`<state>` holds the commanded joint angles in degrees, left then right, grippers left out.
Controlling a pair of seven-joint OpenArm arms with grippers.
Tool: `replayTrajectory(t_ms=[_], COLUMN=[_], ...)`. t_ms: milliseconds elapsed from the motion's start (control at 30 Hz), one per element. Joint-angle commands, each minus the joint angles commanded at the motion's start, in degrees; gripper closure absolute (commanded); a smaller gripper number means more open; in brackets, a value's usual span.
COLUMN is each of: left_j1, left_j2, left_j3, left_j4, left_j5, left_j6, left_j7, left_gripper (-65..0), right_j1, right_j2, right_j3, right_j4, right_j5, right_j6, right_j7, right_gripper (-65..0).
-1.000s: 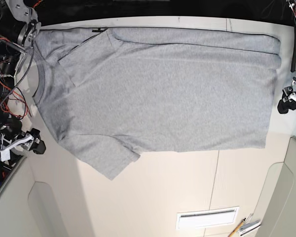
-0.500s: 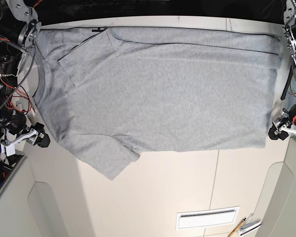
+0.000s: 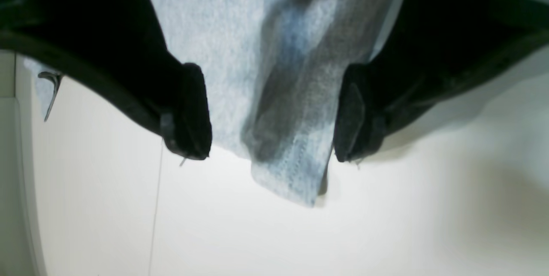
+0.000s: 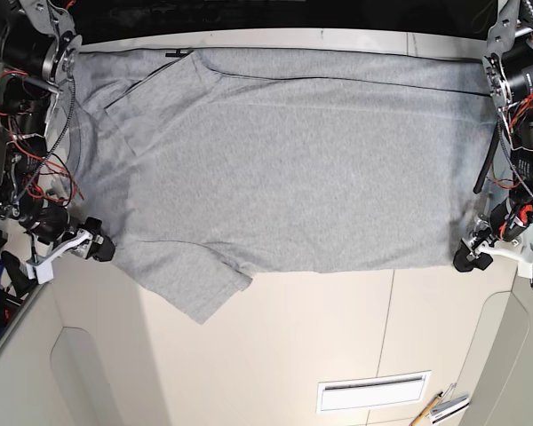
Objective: Fold the T-shirt properly
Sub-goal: 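Release the edge and move both grippers to the hem corners, then grasp the hem corners with both grippers and lift them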
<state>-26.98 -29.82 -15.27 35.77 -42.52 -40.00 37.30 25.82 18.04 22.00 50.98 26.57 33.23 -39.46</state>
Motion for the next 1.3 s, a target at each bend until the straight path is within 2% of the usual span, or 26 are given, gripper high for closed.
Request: replayTrajectory(t_ms=[133,333,467,533,600,633,700,833,900,1033,1167,1300], left_j1=[0.0,0.0,0.0,0.0,0.0,0.0,0.0,-0.2,-0.5,-2.8,-5.4,-4.4], left_j2=[0.0,0.0,0.0,0.0,0.0,0.0,0.0,0.0,0.0,-0.1,-0.7,-1.1], left_j3=[0.0,0.0,0.0,0.0,0.0,0.0,0.0,0.0,0.0,0.0,0.0,0.0], left_j4=[0.0,0.0,0.0,0.0,0.0,0.0,0.0,0.1,0.1,0.1,1.4,6.0], left_j5=[0.0,-1.2,-1.4,-1.4,-1.4,-1.4,-1.4,-1.3,-1.1,0.4,-1.1,-4.3], left_j6=[0.0,0.0,0.0,0.0,0.0,0.0,0.0,0.0,0.0,0.0,0.0,0.0], left_j7=[0.3,2.0,2.5,2.7,2.7,2.8,2.8,2.8,2.8,3.6,10.0,16.0], left_gripper=[-47.9,-47.9,-47.8,-47.7,-47.4,-44.2,-31.7,-12.4,0.0,0.0,0.0,0.0], right_j1=[0.0,0.0,0.0,0.0,0.0,0.0,0.0,0.0,0.0,0.4,0.3,0.2], right_j2=[-0.8,-3.3,-3.6,-3.6,-3.6,-3.6,-3.6,-3.6,-3.6,-3.6,-3.3,-1.6], right_j3=[-2.3,-2.3,-2.3,-2.3,-2.3,-2.3,-2.3,-2.3,-2.3,-2.3,-2.3,-2.3], right_j4=[0.0,0.0,0.0,0.0,0.0,0.0,0.0,0.0,0.0,0.0,1.7,3.0], right_j5=[0.0,0.0,-0.1,-0.3,-0.3,-0.3,-0.3,-0.3,-0.3,-0.2,-0.2,2.7], right_j6=[-0.02,0.0,0.0,0.0,0.0,0.0,0.0,0.02,0.04,0.24,0.31,1.11], right_j7=[-0.2,-0.7,-0.7,-0.7,-1.1,-1.1,-1.1,-1.1,-1.1,-1.1,-3.2,-5.8], right_gripper=[-39.0,-39.0,-38.7,-30.8,-16.9,-9.8,0.0,0.0,0.0,0.0,0.0,0.0])
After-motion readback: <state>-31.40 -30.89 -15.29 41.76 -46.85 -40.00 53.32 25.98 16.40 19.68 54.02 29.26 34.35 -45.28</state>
